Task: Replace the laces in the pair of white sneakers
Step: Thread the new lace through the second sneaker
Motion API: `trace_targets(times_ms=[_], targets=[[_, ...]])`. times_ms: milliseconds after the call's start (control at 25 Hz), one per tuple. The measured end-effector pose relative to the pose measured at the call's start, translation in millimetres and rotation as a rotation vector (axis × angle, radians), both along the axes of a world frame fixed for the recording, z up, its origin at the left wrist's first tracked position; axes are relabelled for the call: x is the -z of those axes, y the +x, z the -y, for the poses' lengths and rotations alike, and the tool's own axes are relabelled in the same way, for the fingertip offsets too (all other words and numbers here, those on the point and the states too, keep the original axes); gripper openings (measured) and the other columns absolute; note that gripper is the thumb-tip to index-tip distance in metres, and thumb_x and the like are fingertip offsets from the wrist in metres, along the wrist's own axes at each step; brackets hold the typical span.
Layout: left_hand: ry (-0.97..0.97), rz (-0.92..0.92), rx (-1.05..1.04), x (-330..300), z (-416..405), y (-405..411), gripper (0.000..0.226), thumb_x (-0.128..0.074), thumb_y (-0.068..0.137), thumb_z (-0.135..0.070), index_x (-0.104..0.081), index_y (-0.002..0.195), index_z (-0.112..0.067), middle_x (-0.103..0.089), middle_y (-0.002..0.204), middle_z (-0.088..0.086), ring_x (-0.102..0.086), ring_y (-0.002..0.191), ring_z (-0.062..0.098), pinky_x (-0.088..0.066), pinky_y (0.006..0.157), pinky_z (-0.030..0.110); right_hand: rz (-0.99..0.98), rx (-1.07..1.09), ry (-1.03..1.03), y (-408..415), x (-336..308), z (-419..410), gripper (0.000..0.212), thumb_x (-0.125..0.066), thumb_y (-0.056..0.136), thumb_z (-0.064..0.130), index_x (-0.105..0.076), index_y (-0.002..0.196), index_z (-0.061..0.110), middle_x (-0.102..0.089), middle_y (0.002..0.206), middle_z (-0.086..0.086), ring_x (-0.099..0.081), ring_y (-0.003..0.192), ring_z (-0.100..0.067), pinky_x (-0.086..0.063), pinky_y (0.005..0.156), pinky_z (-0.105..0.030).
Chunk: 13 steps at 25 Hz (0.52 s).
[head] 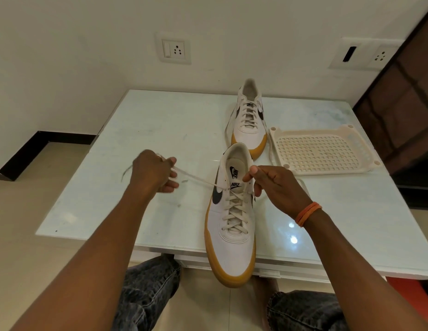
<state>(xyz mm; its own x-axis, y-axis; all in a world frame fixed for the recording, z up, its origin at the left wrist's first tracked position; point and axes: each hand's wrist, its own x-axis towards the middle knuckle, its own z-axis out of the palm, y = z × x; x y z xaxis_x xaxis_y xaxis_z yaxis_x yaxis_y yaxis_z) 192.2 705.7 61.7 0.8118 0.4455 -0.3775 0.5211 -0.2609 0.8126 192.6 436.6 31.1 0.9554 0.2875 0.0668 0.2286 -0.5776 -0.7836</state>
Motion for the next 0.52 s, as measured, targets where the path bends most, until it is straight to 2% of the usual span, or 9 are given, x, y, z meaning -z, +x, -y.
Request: trace_targets(times_ms=[40,120,200,240,320,440,520], targets=[[0.057,-0.087,0.059,3.0,4.5,-0.7,0.036,-0.061,0.095,-0.032,-0.053,0.084,0.002,-0.068,0.084,0.020,-0.068,0.057,0.028,-0.060,0.053,0.038,-0.015,0.017,0.045,1.0,-1.7,4.4,0.031,-0.045,0.100,0.038,-0.072,0.094,0.022,-0.065,0.060,0.001,-0.062,0.061,-0.011,-0.053,0.074,-0.032],[0.321,-0.189,0.213,11.5,11.4,-3.0,0.045,-0.063,0.091,-0.044,-0.050,0.081,-0.003,-0.068,0.081,0.018,-0.071,0.064,0.031,-0.061,0.063,0.044,-0.046,0.100,0.005,7.3,-0.9,22.8,0.015,-0.055,0.096,0.020,-0.069,0.101,0.017,-0.067,0.067,-0.001,-0.063,0.066,-0.015,-0.053,0.069,-0.029],[0.569,-0.126,0.314,17.2,22.5,-5.1,0.041,-0.064,0.088,-0.047,-0.059,0.082,-0.007,-0.070,0.081,0.012,-0.071,0.071,0.029,-0.059,0.073,0.043,-0.117,0.208,-0.242,19.7,9.5,54.2,0.013,-0.060,0.090,0.017,-0.066,0.102,0.017,-0.068,0.086,-0.004,-0.064,0.085,-0.023,-0.051,0.078,-0.032],[0.597,-0.046,0.323,17.4,30.5,-5.4,0.036,-0.064,0.088,-0.046,-0.061,0.082,-0.011,-0.070,0.081,0.009,-0.070,0.073,0.027,-0.059,0.075,0.042,-0.187,0.268,-0.435,25.1,16.6,71.6,0.014,-0.063,0.088,0.020,-0.065,0.101,0.016,-0.067,0.099,-0.007,-0.062,0.094,-0.027,-0.049,0.083,-0.035],[0.509,0.121,0.334,14.2,49.8,-6.4,0.028,-0.064,0.089,-0.041,-0.060,0.077,-0.016,-0.068,0.074,0.002,-0.069,0.068,0.023,-0.058,0.073,0.040,-0.393,0.361,-0.728,27.4,28.8,97.6,0.028,-0.068,0.085,0.030,-0.061,0.105,0.012,-0.062,0.114,-0.012,-0.058,0.104,-0.032,-0.048,0.088,-0.037],[0.450,0.200,0.423,13.4,76.7,-10.7,0.029,-0.063,0.091,-0.039,-0.061,0.073,-0.016,-0.067,0.063,0.000,-0.066,0.059,0.017,-0.057,0.069,0.039,-0.543,0.374,-0.796,21.9,42.9,109.7,0.041,-0.073,0.082,0.033,-0.055,0.110,0.008,-0.057,0.115,-0.014,-0.057,0.103,-0.032,-0.047,0.084,-0.037],[0.456,0.180,0.482,18.3,85.0,-14.1,0.031,-0.063,0.091,-0.040,-0.062,0.072,-0.015,-0.066,0.060,0.000,-0.065,0.059,0.016,-0.057,0.071,0.038,-0.506,0.405,-0.785,18.9,49.0,110.4,0.028,-0.068,0.086,0.026,-0.058,0.105,0.009,-0.059,0.107,-0.012,-0.058,0.094,-0.031,-0.046,0.079,-0.035]])
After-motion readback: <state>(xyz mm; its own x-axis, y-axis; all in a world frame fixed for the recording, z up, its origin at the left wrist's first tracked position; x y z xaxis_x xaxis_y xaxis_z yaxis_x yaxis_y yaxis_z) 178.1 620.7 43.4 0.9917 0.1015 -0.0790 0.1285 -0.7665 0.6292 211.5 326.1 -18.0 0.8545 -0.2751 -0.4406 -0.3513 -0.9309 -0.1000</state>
